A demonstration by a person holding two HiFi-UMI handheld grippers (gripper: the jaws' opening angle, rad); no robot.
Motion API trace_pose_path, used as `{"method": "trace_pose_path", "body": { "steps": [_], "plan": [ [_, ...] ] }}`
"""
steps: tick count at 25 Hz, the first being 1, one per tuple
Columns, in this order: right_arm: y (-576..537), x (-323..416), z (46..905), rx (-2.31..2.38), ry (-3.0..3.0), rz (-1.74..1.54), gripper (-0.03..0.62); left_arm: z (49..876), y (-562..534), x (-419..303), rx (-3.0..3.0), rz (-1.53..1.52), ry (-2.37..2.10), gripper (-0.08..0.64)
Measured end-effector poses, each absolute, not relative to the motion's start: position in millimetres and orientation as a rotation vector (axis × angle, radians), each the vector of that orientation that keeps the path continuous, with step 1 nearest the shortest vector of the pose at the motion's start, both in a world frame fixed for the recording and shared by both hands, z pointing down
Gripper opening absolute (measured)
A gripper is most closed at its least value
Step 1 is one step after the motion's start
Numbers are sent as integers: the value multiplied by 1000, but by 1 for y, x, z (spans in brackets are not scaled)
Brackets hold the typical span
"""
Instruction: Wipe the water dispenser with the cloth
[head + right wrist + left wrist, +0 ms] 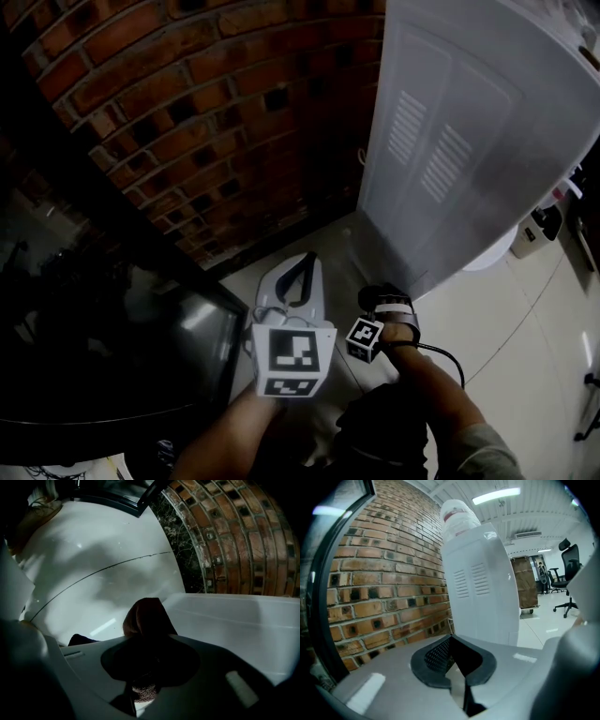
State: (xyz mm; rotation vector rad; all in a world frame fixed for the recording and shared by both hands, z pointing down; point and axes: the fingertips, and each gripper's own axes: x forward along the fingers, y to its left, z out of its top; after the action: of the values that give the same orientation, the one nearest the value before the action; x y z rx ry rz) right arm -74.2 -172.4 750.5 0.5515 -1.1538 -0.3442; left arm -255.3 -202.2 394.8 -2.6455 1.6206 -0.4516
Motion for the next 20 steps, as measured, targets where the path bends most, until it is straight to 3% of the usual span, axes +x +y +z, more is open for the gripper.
{"method": "trace_pose_path", "body": {
  "steps": [8, 20],
  "plan": [
    [-164, -121, 685, 695, -1537, -233, 106, 375, -201, -253, -2641, -384, 1603, 0],
    [-164, -176, 335, 1360, -2204, -374, 112, 309, -176, -283, -2551, -203, 1657, 0]
  ]
}}
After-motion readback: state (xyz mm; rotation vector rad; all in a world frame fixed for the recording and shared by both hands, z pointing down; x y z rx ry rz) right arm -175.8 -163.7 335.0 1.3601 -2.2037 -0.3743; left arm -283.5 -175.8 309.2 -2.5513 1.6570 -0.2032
